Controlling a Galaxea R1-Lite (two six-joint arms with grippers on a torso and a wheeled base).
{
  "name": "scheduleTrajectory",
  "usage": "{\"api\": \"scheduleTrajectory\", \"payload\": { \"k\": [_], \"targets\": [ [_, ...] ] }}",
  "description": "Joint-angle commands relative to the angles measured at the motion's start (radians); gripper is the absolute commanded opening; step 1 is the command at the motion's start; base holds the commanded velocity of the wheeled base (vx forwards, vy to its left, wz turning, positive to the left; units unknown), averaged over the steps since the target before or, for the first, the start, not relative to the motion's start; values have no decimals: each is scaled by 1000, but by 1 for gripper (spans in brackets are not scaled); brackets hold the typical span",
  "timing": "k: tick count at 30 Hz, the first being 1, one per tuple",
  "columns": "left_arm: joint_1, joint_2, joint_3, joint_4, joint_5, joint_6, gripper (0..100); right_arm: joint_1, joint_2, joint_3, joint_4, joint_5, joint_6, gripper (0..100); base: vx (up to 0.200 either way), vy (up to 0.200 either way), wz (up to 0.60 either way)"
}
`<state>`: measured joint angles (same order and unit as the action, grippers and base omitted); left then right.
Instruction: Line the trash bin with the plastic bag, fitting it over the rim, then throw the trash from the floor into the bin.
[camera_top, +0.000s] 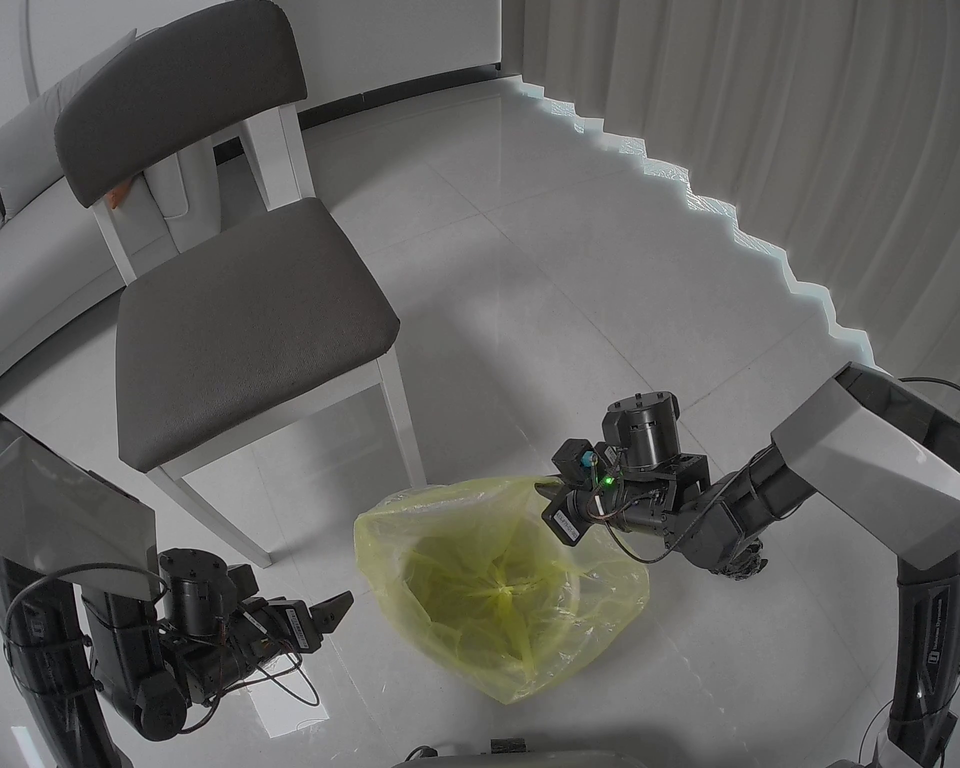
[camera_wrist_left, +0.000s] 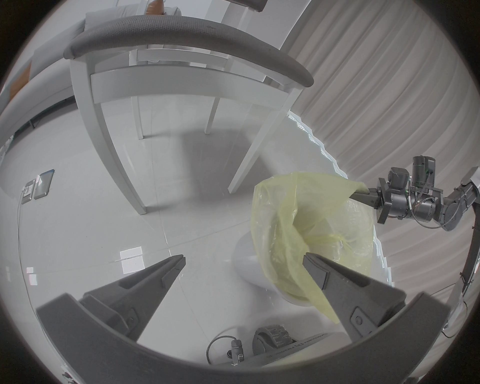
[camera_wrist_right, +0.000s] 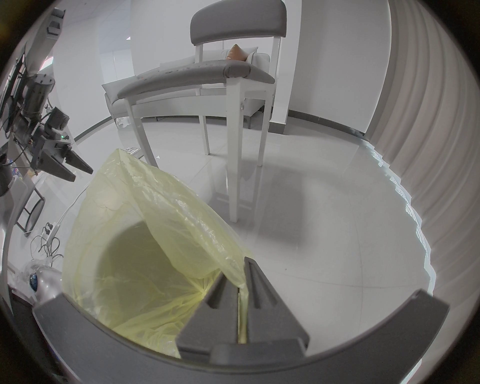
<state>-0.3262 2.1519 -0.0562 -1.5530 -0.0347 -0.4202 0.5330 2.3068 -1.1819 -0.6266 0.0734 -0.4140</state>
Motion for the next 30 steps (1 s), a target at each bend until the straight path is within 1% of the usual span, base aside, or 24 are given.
{"api": "scheduleTrajectory", "payload": {
  "k": [1,9,13,18,26,27,30],
  "targets": [
    [6,5,7,-18,-2,0,100,-11,68,-59,-5,-4,0,0,0,0,0],
    [10,14,2,-18,-4,0,100,-27,154,-137,-10,-14,1,0,0,0,0],
    [12,9,6,-18,-5,0,100,-36,223,-217,-18,-17,4,0,0,0,0],
    [12,13,6,-18,-5,-2,100,-39,269,-235,-28,-17,4,0,0,0,0],
    [13,14,2,-18,-5,-3,100,-41,261,-216,-38,-17,3,0,0,0,0],
    [13,13,2,-18,-5,-3,100,-39,253,-206,-38,-17,4,100,0,0,0],
    [12,8,2,-18,-5,-3,100,-36,229,-196,-38,-18,11,100,0,0,0]
  ]
}}
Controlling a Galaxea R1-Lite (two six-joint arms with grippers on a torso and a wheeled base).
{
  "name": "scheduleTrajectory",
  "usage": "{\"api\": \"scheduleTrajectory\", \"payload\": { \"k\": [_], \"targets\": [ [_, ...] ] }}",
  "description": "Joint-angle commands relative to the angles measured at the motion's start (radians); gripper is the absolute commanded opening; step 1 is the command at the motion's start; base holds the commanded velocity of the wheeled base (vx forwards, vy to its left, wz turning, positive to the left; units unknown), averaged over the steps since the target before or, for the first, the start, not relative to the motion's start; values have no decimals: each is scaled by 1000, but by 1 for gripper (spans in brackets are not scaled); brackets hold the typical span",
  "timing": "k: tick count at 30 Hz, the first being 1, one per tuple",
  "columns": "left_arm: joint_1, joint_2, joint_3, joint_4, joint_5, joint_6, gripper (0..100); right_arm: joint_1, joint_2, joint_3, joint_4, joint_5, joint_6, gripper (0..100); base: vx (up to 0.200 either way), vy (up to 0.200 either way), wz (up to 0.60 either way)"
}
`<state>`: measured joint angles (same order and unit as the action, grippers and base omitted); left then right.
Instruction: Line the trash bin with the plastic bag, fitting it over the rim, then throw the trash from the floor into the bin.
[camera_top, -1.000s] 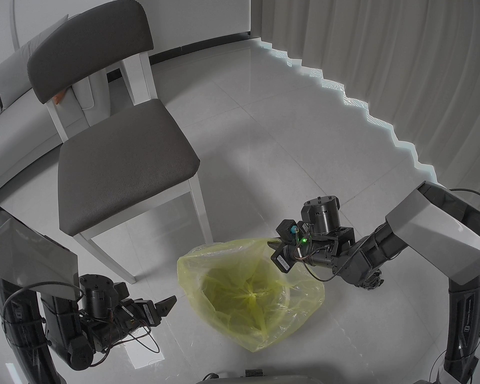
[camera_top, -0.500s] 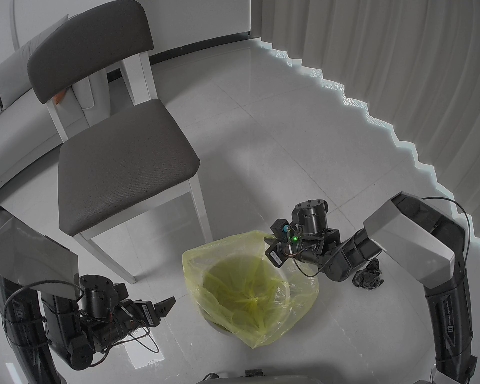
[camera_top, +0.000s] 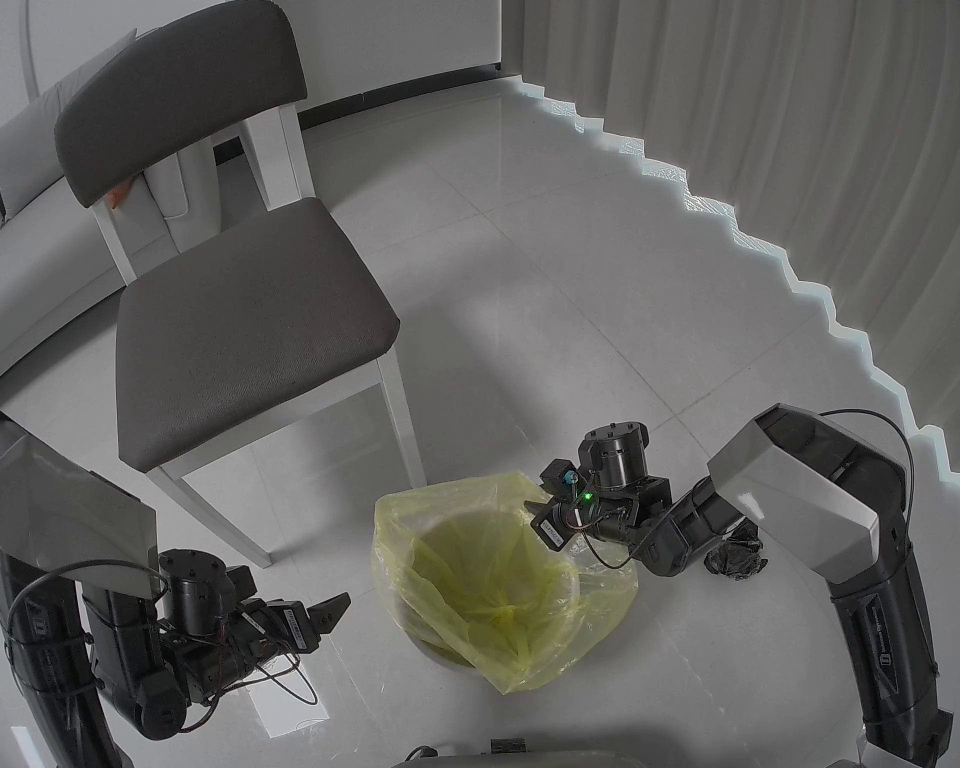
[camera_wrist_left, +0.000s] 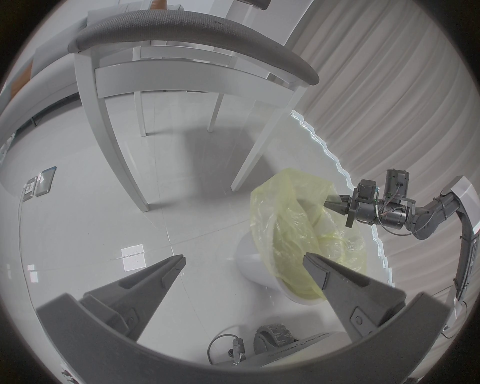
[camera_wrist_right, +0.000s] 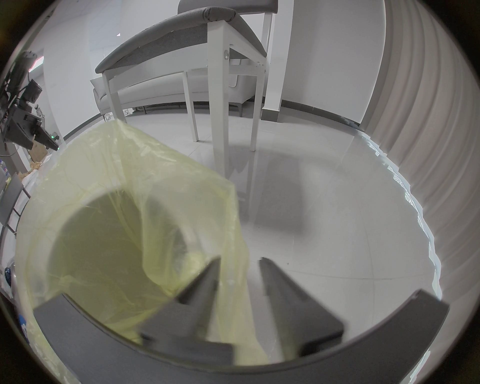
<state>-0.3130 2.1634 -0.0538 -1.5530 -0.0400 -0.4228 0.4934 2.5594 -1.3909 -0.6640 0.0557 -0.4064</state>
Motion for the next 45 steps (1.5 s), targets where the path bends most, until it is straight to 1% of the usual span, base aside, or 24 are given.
{"api": "scheduleTrajectory", "payload": {
  "k": [1,3,9,13,15,19,25,31,35,37,41,42,45],
  "targets": [
    [-1,-4,0,-18,0,-1,100,4,-24,13,0,-1,3,100,0,0,0],
    [-1,-8,2,-18,-1,1,100,4,-61,33,0,-11,20,100,0,0,0],
    [-15,-14,-8,-18,-1,2,100,5,-177,101,18,-14,44,100,0,0,0],
    [-26,-4,-37,-18,-3,4,100,-1,-291,197,70,-47,74,100,0,0,0],
    [-26,18,-54,-18,-6,4,100,-6,-335,250,96,-48,92,100,0,0,0],
    [-43,75,-87,-18,-6,7,100,-15,-407,362,161,-50,97,100,0,0,0],
    [-63,153,-156,-18,-6,41,100,-16,-461,529,158,-56,97,100,0,0,0],
    [-61,253,-236,-13,-6,88,100,-16,-459,615,159,-71,95,100,0,0,0],
    [-52,268,-224,-13,-8,113,100,-16,-442,639,158,-79,89,100,0,0,0],
    [-44,262,-190,-18,-15,114,100,-15,-427,639,156,-83,87,100,0,0,0],
    [-29,220,-86,-18,-67,121,100,-10,-409,639,158,-83,83,100,0,0,0],
    [-23,217,-77,-18,-69,125,100,-10,-407,639,158,-83,81,100,0,0,0],
    [14,190,-43,-18,-74,171,100,-6,-415,641,156,-83,80,100,0,0,0]
  ]
}}
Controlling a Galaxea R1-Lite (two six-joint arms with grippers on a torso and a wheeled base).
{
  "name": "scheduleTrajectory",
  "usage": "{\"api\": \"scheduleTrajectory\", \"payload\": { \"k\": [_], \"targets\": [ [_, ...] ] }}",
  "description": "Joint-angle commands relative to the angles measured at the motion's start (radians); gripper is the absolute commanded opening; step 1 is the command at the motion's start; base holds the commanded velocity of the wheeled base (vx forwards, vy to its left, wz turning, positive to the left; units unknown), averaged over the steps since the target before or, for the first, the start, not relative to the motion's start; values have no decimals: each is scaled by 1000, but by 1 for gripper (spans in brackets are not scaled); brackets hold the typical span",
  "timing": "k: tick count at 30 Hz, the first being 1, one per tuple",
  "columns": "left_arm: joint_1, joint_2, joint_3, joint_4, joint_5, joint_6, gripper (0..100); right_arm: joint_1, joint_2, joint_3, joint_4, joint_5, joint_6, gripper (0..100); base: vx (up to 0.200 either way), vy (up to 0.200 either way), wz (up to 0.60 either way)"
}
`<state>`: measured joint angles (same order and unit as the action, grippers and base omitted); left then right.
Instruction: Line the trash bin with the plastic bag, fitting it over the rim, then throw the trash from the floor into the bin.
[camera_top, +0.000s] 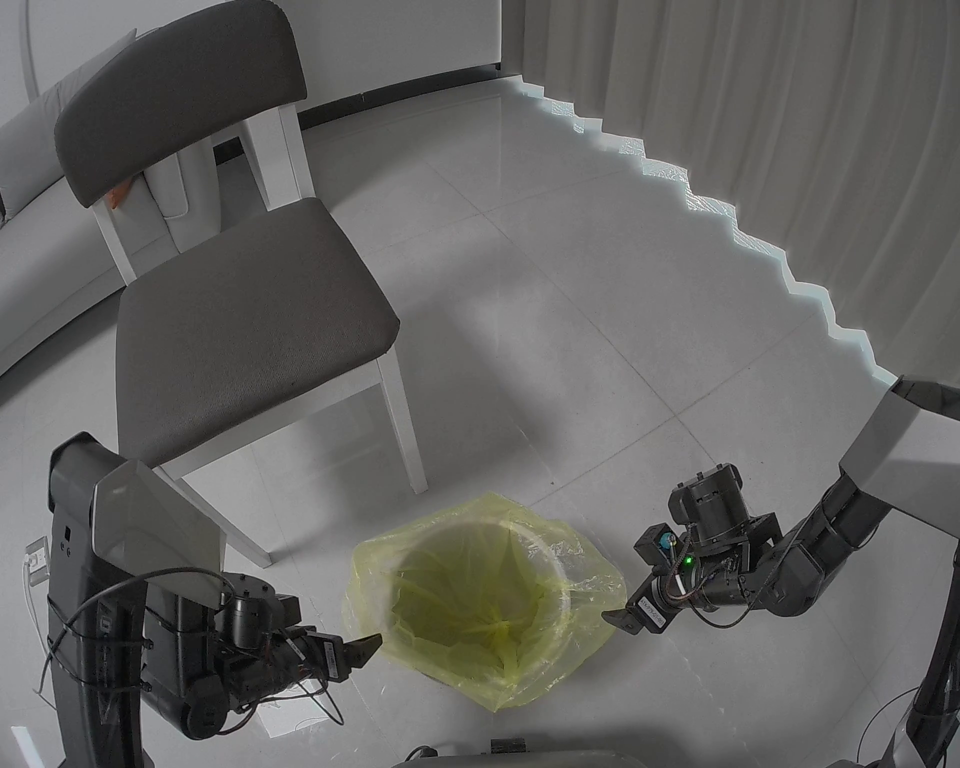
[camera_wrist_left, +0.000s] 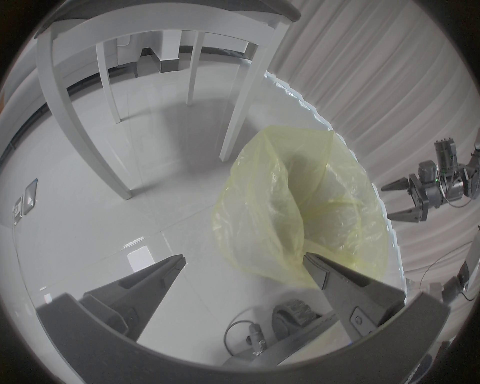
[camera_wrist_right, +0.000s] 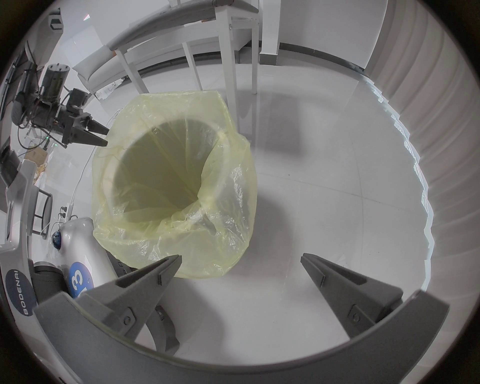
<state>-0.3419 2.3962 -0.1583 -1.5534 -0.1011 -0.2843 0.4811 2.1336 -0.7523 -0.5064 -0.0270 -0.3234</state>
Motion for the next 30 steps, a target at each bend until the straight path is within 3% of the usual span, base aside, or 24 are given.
{"api": "scheduleTrajectory", "payload": {
  "k": [1,5,14,22,30],
  "targets": [
    [52,-55,71,-17,-17,37,100,10,11,4,-3,-1,-2,100,0,0,0],
    [64,-95,137,-17,-60,48,100,22,-38,7,3,1,-2,100,0,0,0],
    [54,-147,105,-17,-54,43,100,47,-54,2,-4,-1,9,100,0,0,0],
    [1,-14,-70,-10,43,33,100,63,71,-101,-20,-30,9,100,0,0,0],
    [-16,49,-136,29,52,57,100,76,131,-107,-37,-36,1,100,0,0,0]
  ]
}}
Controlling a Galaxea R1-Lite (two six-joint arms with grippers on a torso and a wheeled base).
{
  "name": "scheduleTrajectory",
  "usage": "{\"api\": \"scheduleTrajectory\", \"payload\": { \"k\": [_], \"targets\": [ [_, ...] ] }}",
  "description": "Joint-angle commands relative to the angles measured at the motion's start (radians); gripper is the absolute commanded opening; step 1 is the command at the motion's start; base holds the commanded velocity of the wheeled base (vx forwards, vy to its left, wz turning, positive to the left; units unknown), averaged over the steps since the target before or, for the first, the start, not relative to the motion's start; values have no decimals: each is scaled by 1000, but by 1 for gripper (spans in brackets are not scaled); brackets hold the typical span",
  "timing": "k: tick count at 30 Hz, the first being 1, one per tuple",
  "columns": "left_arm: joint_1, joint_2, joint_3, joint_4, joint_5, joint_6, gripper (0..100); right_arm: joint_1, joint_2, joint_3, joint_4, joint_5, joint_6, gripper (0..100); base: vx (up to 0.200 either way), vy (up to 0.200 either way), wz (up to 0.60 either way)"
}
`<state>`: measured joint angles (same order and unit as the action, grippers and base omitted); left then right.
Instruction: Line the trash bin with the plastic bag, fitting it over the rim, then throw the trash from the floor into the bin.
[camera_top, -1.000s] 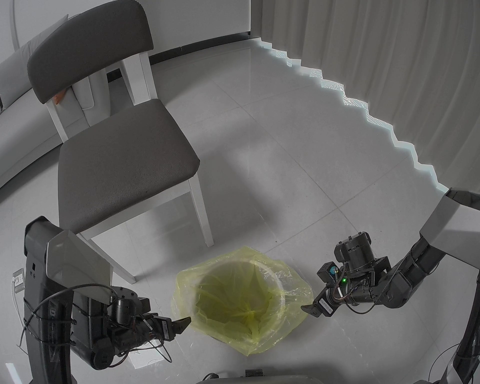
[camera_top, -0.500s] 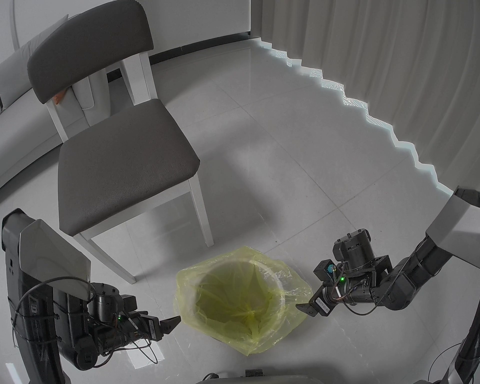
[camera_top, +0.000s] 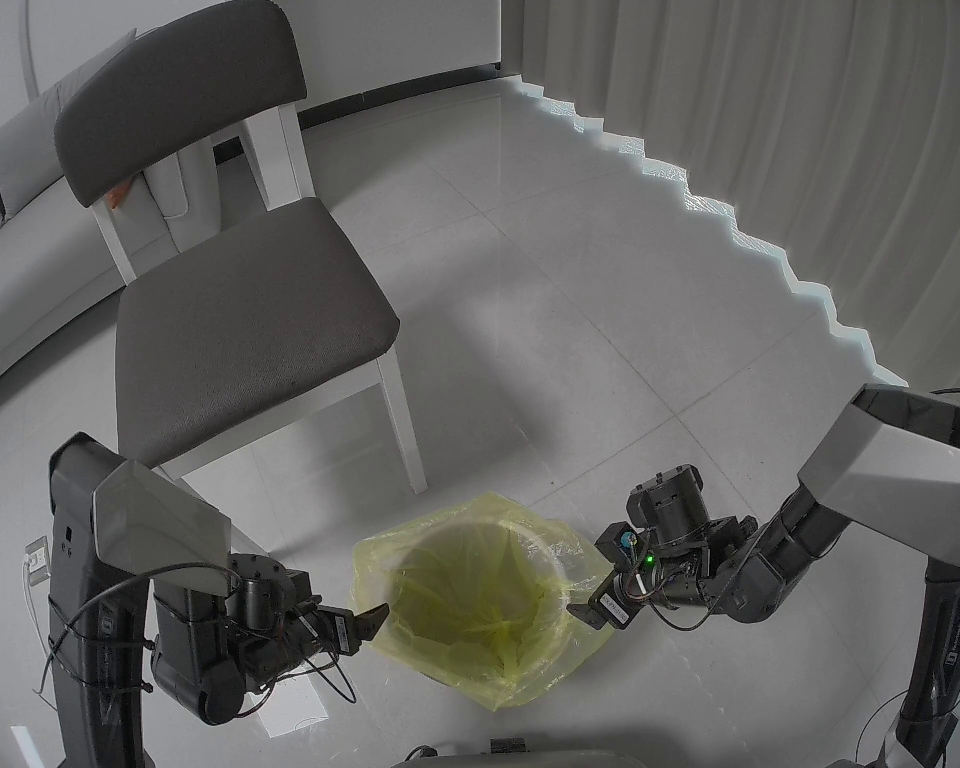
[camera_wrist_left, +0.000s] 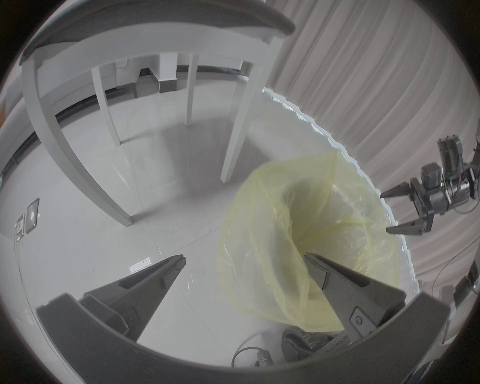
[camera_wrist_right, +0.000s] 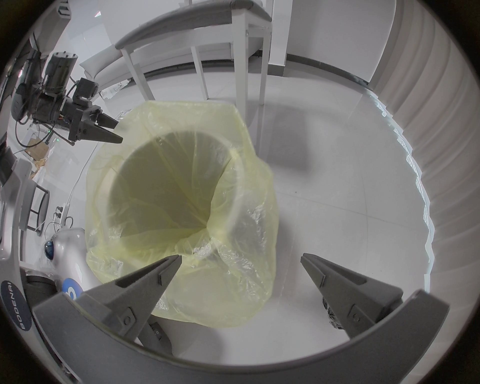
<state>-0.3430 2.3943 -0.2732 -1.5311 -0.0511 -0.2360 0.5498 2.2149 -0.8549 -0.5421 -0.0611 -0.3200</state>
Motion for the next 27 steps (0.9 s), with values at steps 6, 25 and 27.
{"api": "scheduleTrajectory", "payload": {
  "k": [6,25,27],
  "targets": [
    [-16,36,68,5,-27,115,100,9,40,43,8,-2,-11,100,0,0,0],
    [42,-124,272,-40,-185,221,100,10,-132,191,1,12,-54,100,0,0,0],
    [53,-135,270,-40,-185,193,100,33,-158,183,-2,14,-53,100,0,0,0]
  ]
}}
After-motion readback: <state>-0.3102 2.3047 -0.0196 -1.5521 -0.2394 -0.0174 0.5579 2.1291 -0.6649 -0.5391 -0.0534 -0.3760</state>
